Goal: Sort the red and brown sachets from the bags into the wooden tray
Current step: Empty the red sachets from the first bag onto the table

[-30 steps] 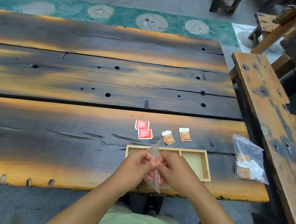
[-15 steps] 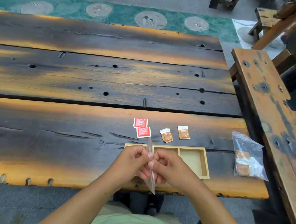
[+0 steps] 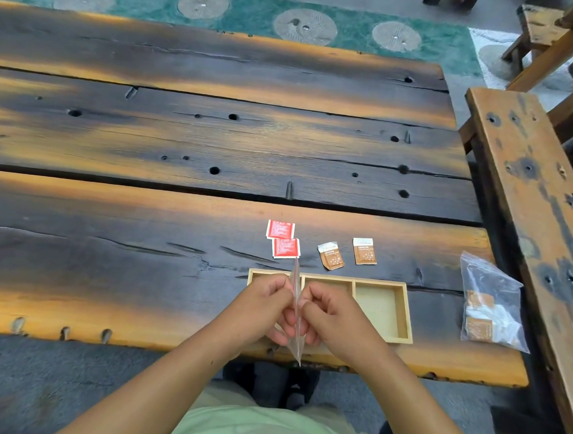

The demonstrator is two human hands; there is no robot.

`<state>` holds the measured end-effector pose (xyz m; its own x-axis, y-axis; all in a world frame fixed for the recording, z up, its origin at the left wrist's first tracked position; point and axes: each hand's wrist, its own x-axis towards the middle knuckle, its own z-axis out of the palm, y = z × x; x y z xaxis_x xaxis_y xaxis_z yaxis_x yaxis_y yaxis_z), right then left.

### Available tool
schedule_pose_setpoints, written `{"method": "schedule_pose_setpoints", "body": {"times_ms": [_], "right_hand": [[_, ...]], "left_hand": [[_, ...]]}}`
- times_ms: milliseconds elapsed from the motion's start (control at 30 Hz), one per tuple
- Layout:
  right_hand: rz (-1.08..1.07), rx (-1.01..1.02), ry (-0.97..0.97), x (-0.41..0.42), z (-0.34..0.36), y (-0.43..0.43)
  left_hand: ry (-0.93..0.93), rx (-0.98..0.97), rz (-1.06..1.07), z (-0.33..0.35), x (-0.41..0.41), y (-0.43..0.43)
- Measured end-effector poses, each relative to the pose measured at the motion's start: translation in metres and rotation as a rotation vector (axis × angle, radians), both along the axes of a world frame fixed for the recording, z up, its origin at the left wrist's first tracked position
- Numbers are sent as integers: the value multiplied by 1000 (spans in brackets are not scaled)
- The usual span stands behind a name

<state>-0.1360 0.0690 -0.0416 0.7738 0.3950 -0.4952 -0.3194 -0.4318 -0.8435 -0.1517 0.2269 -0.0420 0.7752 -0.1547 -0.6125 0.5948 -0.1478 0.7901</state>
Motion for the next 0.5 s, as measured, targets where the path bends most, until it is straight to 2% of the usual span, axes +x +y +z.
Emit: {"method": "schedule_pose_setpoints", "body": {"times_ms": [167, 333, 500], "right_hand": [[40, 54, -38, -3, 6, 3], [-31, 125, 16, -3, 9, 1], [-127, -9, -84, 1, 7, -1]], "left_hand": [[-86, -69, -97, -6, -4, -1], [-80, -170, -38, -7, -3, 2], [-93, -82, -77, -3, 0, 7]]}}
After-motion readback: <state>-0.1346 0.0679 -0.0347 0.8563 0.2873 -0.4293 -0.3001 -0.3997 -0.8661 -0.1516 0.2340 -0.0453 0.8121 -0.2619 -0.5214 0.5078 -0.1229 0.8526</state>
